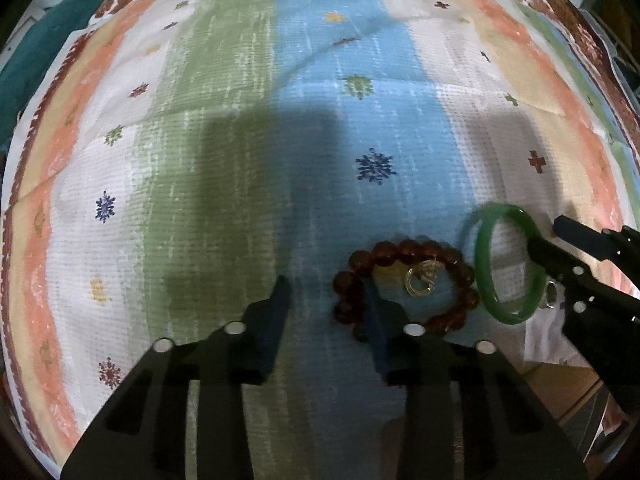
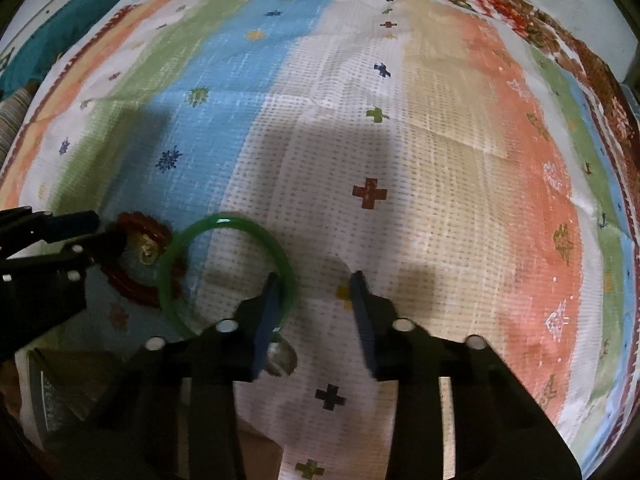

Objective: Organize jewelry
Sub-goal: 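Grasp the dark red bead bracelet with left gripper while right grasps the green bangle, then lift both held pieces and carry them over the silver tin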

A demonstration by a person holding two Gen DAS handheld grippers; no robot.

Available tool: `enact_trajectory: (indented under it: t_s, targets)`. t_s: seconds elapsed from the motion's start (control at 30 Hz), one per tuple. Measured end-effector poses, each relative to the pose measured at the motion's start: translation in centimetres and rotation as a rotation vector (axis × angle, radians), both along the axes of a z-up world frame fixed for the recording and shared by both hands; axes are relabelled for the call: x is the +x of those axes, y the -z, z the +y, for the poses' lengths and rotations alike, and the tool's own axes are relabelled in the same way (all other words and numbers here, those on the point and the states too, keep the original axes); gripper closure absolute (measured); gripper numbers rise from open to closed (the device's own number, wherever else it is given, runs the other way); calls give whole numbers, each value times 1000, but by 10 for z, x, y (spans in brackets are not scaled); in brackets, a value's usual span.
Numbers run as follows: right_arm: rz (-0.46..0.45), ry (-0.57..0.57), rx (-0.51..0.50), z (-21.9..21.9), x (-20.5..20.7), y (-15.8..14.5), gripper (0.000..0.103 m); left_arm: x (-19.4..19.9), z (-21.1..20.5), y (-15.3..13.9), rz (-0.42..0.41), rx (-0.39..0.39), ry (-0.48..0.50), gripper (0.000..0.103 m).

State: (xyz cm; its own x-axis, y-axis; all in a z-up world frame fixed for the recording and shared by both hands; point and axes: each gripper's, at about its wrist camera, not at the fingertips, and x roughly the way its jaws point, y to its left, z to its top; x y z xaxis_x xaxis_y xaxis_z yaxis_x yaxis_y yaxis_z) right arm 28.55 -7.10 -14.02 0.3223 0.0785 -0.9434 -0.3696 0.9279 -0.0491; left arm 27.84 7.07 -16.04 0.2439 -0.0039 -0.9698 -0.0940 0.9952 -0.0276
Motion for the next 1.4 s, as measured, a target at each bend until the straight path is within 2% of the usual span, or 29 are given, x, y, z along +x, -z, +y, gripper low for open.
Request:
enact_trajectory:
  t_s: [0.03,0.1,0.23,0.5,0.77,1.4]
  targets:
    - [0,-1,3,0,0,0,75,-1,3,0,0,2,-6,83]
    - [0,-11,8,1,-1,0,85,-2,7,0,0,-4,-16,90]
    - [-10,-26,17,4,-3,-2,95,-2,9,-2,-8,-17,-30,90]
    - [-49,-15,41,1,-4,-19,95,-6,9,-42,-89,-86,-32,90]
    - [-83,3,73,-5,-8,-38,95,-20,-15,-71,-144,-81,33,90]
    - [-139,4,123,-11,-29,-71,95,-29,-19,-97,-198,-90,37,90]
